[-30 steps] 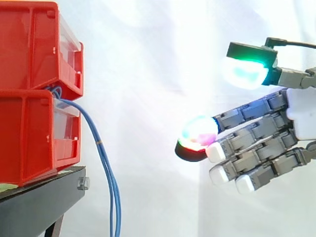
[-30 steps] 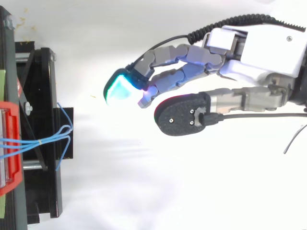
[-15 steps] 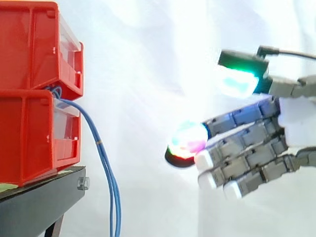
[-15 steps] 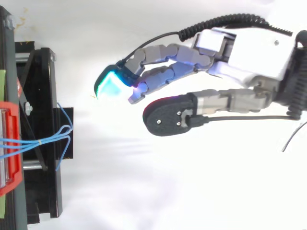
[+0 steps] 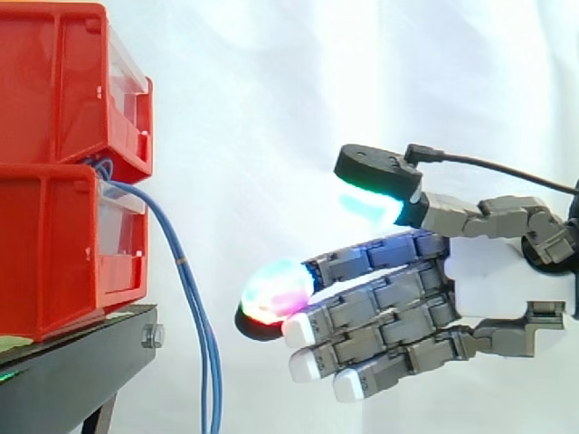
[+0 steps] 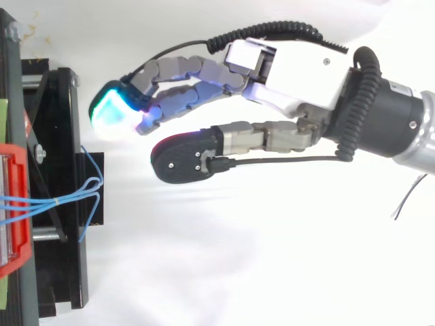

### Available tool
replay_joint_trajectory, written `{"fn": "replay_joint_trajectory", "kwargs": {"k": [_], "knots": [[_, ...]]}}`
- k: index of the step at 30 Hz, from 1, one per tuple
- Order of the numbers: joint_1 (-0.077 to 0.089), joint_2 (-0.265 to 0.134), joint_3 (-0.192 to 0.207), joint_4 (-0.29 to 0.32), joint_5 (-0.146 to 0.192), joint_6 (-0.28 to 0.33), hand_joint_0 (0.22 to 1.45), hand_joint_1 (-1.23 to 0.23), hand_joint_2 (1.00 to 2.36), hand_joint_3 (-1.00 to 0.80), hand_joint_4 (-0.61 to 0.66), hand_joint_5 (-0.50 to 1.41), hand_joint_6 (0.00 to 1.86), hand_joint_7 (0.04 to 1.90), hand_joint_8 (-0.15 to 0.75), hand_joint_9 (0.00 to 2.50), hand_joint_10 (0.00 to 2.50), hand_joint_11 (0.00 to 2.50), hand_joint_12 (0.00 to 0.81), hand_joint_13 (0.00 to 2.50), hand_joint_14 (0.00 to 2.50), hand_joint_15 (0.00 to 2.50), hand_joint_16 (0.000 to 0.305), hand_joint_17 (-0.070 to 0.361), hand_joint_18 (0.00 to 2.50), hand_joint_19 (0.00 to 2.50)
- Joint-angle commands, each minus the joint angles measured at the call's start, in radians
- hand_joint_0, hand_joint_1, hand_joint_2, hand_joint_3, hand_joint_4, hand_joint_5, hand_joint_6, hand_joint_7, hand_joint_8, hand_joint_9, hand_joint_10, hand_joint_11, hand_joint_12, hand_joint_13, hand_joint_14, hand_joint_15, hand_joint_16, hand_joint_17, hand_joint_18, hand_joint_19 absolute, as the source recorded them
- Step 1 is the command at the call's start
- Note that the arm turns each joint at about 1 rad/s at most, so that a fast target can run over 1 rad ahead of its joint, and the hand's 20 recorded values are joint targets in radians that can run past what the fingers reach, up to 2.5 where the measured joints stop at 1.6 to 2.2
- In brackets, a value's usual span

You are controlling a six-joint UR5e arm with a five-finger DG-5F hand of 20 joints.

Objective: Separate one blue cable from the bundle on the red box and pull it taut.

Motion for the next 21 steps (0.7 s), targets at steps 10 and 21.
{"fn": "replay_joint_trajectory", "kwargs": {"k": [10, 21], "knots": [[0.010, -0.126, 0.141, 0.038, -0.001, -0.015, 0.51, -0.53, 1.00, -0.43, 0.25, -0.17, 0.50, 0.86, 0.211, 0.66, 0.01, 0.25, 0.352, 0.52, 0.01, 0.35, 0.043, 0.097, 0.52, 0.37], [0.035, -0.140, 0.156, 0.045, -0.010, -0.021, 0.52, -0.54, 1.00, -0.43, 0.27, -0.15, 0.50, 0.89, 0.213, 0.74, 0.01, 0.28, 0.347, 0.57, 0.02, 0.39, 0.042, 0.095, 0.55, 0.39]]}}
